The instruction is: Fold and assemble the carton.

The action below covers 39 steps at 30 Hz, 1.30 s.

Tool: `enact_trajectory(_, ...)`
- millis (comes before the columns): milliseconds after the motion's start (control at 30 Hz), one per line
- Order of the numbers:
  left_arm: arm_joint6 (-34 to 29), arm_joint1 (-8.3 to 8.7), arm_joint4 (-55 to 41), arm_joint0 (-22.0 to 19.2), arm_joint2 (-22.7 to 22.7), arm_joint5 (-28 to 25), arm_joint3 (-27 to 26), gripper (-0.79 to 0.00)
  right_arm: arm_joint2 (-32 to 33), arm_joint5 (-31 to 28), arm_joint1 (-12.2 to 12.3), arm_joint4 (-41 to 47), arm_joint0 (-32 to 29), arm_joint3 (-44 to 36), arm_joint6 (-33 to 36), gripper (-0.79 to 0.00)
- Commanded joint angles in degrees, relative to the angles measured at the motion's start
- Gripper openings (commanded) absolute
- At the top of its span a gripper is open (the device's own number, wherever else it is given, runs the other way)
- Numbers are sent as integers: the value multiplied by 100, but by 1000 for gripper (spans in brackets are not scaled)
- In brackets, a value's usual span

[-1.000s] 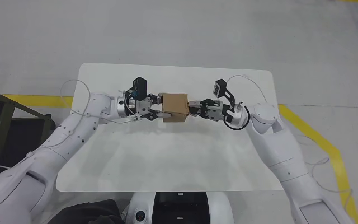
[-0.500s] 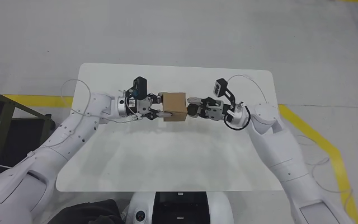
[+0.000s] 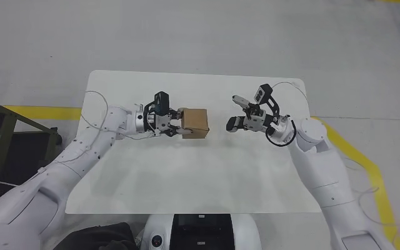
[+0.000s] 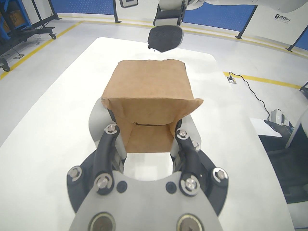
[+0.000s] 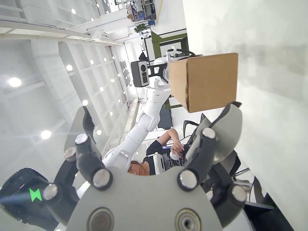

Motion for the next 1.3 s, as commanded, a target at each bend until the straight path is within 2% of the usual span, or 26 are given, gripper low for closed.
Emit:
enact_trajectory(0,302,-90,327,-22,84,247,107,-425,91,-100,24,-26,-71,-70,2,0)
enact_trajectory(67,542,-171,655,-30,182,489,310,-400,149,-166,43,-62,-135,-136,5,0)
enact_trajectory(167,801,-305,1040,-63,362,672,653,-274,204,-173,63,-81,-198,-190,-11,0)
enact_trajectory(333,1031,-522,1171,-216,512,671,1296,-231,218,-163,80,-111,-246,-252,-26,0)
enact_trajectory(400,1132,-586,1222,-270,547,642,1484,-160,215,-158,84,-116,-256,-265,-24,0)
enact_trajectory(433,1174,-611,1262,-295,557,643,1571,-102,213,-161,87,-121,-258,-273,-24,0)
enact_trajectory(467,1221,-630,1305,-318,565,641,1641,0,209,-167,88,-125,-261,-283,-27,0)
enact_trajectory(733,1633,-652,1430,-434,431,574,2049,0,138,-156,92,-140,-204,-283,37,0)
enact_trajectory(867,2003,-553,1488,-444,264,431,2038,0,112,-241,104,-290,-138,-241,121,0)
enact_trajectory(967,2179,-410,1294,-305,100,307,1686,0,134,-327,131,-575,-79,-172,106,0)
enact_trajectory(1133,1936,-8,758,6,-371,64,879,0,227,-628,195,-1326,6,-82,-100,0)
enact_trajectory(1267,1754,326,663,208,-894,-118,466,0,280,-871,246,-1934,47,-91,-247,0)
